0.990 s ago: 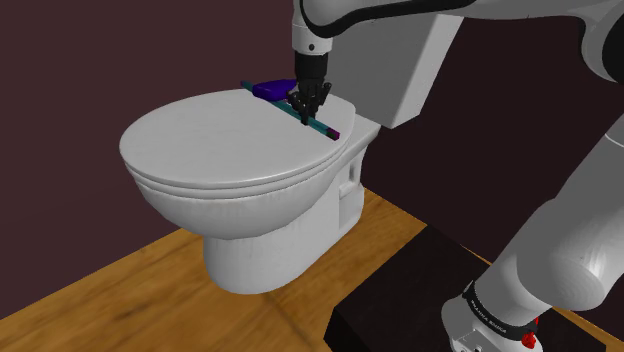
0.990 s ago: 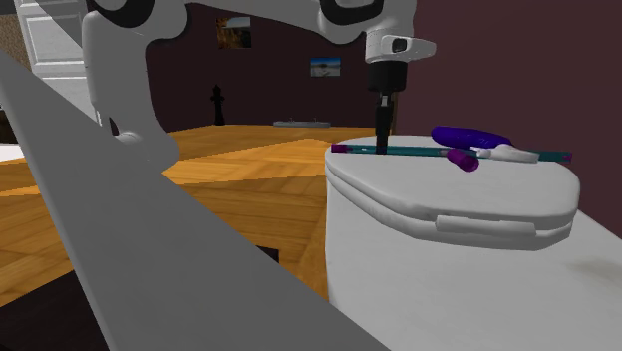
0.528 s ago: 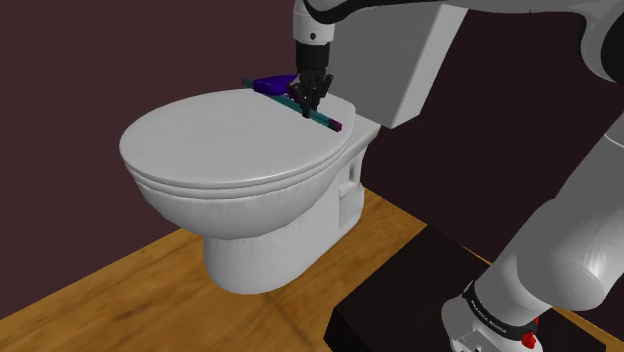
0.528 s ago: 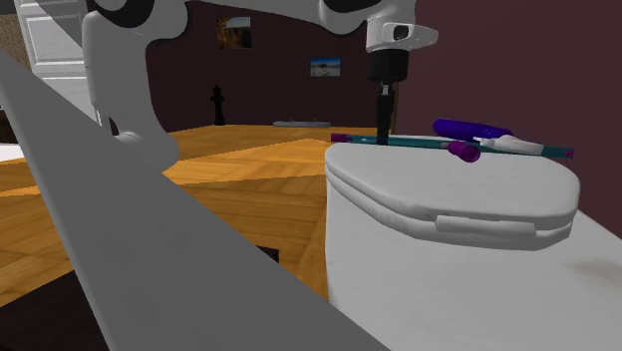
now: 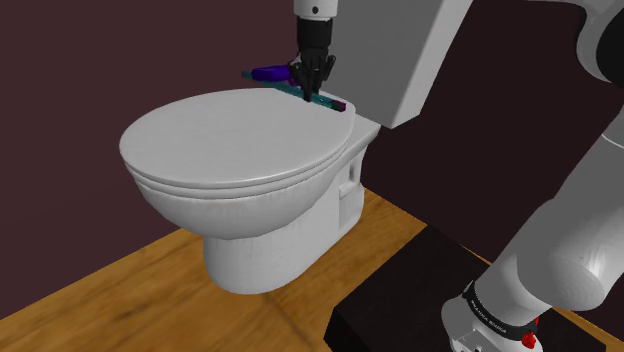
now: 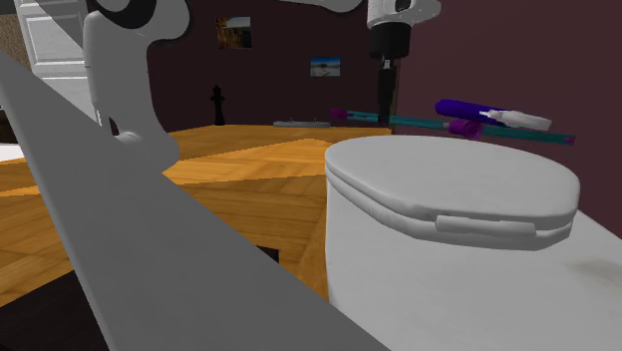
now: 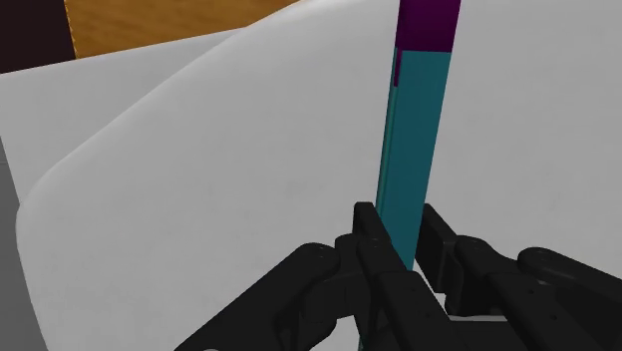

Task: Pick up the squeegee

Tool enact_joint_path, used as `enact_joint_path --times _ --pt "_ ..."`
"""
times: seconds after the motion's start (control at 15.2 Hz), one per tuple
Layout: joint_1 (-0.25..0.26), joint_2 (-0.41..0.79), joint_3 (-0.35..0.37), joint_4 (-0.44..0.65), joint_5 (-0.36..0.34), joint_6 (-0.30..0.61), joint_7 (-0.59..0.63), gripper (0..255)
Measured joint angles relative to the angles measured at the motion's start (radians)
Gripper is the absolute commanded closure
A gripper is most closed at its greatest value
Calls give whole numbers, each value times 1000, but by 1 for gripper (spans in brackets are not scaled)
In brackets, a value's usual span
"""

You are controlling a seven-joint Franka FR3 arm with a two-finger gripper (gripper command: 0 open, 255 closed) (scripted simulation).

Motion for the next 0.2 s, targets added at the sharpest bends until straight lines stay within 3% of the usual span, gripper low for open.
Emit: enact_joint_path --times 0.2 --pt "0 5 0 40 -1 -35 -4 255"
